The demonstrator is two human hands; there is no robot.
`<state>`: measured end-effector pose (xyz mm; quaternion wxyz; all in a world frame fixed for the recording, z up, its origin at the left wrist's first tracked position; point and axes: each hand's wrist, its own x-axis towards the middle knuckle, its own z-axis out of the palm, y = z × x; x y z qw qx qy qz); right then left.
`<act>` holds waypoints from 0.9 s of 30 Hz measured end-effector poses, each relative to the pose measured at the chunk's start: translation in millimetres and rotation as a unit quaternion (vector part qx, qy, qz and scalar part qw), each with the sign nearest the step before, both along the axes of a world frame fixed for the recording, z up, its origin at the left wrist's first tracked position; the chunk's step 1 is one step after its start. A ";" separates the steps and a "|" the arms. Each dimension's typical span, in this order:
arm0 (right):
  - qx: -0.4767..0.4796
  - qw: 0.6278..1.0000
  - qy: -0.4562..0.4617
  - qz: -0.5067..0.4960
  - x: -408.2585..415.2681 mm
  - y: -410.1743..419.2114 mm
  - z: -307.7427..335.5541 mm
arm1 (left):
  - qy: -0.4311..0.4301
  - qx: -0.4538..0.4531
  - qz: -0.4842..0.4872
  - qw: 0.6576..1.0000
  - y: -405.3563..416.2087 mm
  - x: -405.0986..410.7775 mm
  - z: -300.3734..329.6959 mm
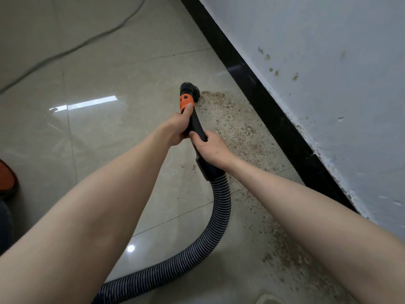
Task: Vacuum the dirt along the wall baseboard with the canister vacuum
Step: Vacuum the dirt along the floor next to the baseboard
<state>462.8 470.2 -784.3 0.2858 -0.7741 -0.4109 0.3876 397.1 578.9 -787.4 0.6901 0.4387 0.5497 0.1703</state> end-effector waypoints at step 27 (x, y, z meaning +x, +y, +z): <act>-0.012 0.999 -0.014 -0.049 -12.2 -138.9 -18.8 | -0.022 -0.015 -0.106 0.994 -121.7 -9.6 -17.0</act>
